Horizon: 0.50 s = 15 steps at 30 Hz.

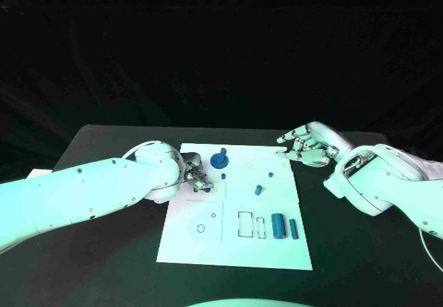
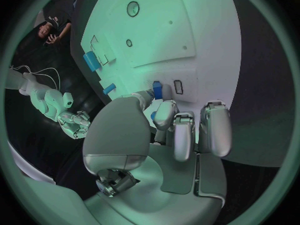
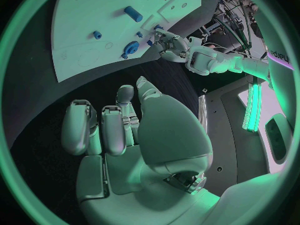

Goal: Assemble the parts on the task board

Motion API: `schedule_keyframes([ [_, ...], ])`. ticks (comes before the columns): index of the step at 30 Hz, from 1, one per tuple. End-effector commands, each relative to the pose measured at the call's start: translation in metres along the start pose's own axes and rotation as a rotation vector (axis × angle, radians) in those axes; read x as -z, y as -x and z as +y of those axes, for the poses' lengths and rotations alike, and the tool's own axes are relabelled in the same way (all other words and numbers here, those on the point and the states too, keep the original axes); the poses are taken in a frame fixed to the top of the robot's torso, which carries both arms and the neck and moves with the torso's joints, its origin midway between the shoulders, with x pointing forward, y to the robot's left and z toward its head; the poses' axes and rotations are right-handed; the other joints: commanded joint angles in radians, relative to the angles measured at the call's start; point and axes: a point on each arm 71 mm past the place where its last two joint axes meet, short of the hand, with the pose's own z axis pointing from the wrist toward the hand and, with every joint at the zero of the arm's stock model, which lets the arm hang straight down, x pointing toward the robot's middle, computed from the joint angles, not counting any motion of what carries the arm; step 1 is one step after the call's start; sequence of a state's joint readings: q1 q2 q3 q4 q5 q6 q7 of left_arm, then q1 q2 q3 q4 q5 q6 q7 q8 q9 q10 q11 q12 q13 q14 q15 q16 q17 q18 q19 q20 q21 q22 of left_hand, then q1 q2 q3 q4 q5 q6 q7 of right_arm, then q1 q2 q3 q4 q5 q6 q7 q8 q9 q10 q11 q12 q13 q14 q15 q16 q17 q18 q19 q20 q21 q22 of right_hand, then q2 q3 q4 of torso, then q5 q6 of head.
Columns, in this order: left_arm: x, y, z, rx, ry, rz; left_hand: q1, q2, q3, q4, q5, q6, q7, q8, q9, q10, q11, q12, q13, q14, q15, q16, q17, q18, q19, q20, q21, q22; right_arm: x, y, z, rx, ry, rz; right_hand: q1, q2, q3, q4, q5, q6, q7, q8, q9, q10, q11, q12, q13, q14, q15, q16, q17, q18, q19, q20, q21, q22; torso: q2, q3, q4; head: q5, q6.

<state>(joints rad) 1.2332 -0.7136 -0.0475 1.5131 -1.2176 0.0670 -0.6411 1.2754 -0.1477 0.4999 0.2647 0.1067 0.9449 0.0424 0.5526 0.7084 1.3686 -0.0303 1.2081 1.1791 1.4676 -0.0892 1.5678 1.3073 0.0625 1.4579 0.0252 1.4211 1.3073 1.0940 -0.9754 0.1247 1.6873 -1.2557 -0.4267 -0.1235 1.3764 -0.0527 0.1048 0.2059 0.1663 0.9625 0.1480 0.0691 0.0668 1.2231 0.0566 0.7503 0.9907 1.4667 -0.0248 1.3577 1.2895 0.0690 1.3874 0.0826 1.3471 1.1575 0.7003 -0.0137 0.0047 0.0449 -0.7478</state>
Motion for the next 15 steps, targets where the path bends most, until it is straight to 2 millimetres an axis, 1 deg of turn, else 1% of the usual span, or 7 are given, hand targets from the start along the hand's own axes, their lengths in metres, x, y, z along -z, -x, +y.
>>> schedule_keyframes([
  [1, -0.0006, -0.0044, 0.0016, -0.046, 0.013, 0.039, 0.000, 0.012, 0.143, -0.136, -0.005, 0.000, -0.005, 0.006, 0.000, 0.004, -0.002, 0.001, 0.001, 0.103, 0.003, 0.003, 0.263, -0.011, 0.004, 0.001, 0.004, 0.052, -0.0001, -0.0015, 0.0007, 0.003, 0.005, 0.013, -0.006, -0.001, 0.002, 0.007, 0.005, 0.009, -0.001, 0.002, 0.001, -0.003, 0.000, -0.001, 0.000, 0.040, 0.003, -0.005, -0.001, 0.015, -0.007, 0.001, -0.006, -0.001, 0.000, 0.0000, -0.0007, 0.002, -0.002],
  [3, -0.0004, -0.0046, 0.0019, -0.047, 0.014, 0.043, 0.000, 0.012, 0.144, -0.138, -0.006, 0.000, -0.005, 0.006, 0.000, 0.004, -0.002, 0.002, 0.001, 0.103, 0.003, 0.003, 0.263, -0.011, 0.005, 0.001, 0.005, 0.053, -0.0001, -0.0015, 0.0007, 0.003, 0.005, 0.013, -0.006, -0.001, 0.002, 0.007, 0.005, 0.009, -0.001, 0.002, 0.001, -0.003, 0.000, -0.001, 0.000, 0.040, 0.003, -0.005, -0.001, 0.015, -0.007, 0.001, -0.006, -0.001, 0.000, -0.0006, -0.0010, 0.002, -0.002],
  [9, -0.0002, -0.0058, 0.0017, -0.033, 0.013, 0.057, 0.001, 0.012, 0.146, -0.140, -0.007, 0.000, -0.005, 0.006, 0.001, 0.004, -0.003, 0.001, 0.001, 0.103, 0.002, 0.003, 0.263, -0.012, 0.007, 0.000, 0.008, 0.058, -0.0001, -0.0019, 0.0011, -0.001, 0.005, 0.015, -0.006, -0.001, 0.002, 0.007, 0.005, 0.009, -0.001, 0.002, 0.001, -0.003, 0.000, -0.001, 0.000, 0.040, 0.003, -0.005, -0.001, 0.015, -0.007, 0.001, -0.006, -0.001, 0.000, 0.0001, 0.0001, 0.002, -0.003],
  [11, -0.0003, -0.0059, 0.0014, -0.030, 0.012, 0.059, 0.001, 0.012, 0.146, -0.140, -0.007, 0.000, -0.005, 0.006, 0.001, 0.004, -0.003, 0.001, 0.001, 0.103, 0.002, 0.003, 0.263, -0.012, 0.007, 0.000, 0.008, 0.058, -0.0001, -0.0020, 0.0012, -0.003, 0.005, 0.015, -0.006, -0.001, 0.002, 0.007, 0.005, 0.009, -0.001, 0.002, 0.001, -0.003, 0.000, -0.001, 0.000, 0.040, 0.003, -0.005, -0.001, 0.015, -0.007, 0.001, -0.006, -0.001, 0.000, -0.0005, 0.0003, 0.002, -0.003],
  [15, -0.0010, -0.0059, 0.0006, -0.026, 0.012, 0.060, 0.001, 0.012, 0.146, -0.140, -0.007, 0.000, -0.005, 0.006, 0.001, 0.004, -0.003, 0.001, 0.001, 0.103, 0.002, 0.003, 0.263, -0.012, 0.007, 0.000, 0.008, 0.058, 0.0000, -0.0020, 0.0011, -0.005, 0.004, 0.015, -0.006, -0.001, 0.002, 0.007, 0.005, 0.009, -0.001, 0.002, 0.001, -0.003, 0.000, -0.001, 0.000, 0.040, 0.003, -0.005, -0.001, 0.015, -0.007, 0.001, -0.006, -0.001, 0.000, 0.0002, -0.0004, 0.003, -0.004],
])
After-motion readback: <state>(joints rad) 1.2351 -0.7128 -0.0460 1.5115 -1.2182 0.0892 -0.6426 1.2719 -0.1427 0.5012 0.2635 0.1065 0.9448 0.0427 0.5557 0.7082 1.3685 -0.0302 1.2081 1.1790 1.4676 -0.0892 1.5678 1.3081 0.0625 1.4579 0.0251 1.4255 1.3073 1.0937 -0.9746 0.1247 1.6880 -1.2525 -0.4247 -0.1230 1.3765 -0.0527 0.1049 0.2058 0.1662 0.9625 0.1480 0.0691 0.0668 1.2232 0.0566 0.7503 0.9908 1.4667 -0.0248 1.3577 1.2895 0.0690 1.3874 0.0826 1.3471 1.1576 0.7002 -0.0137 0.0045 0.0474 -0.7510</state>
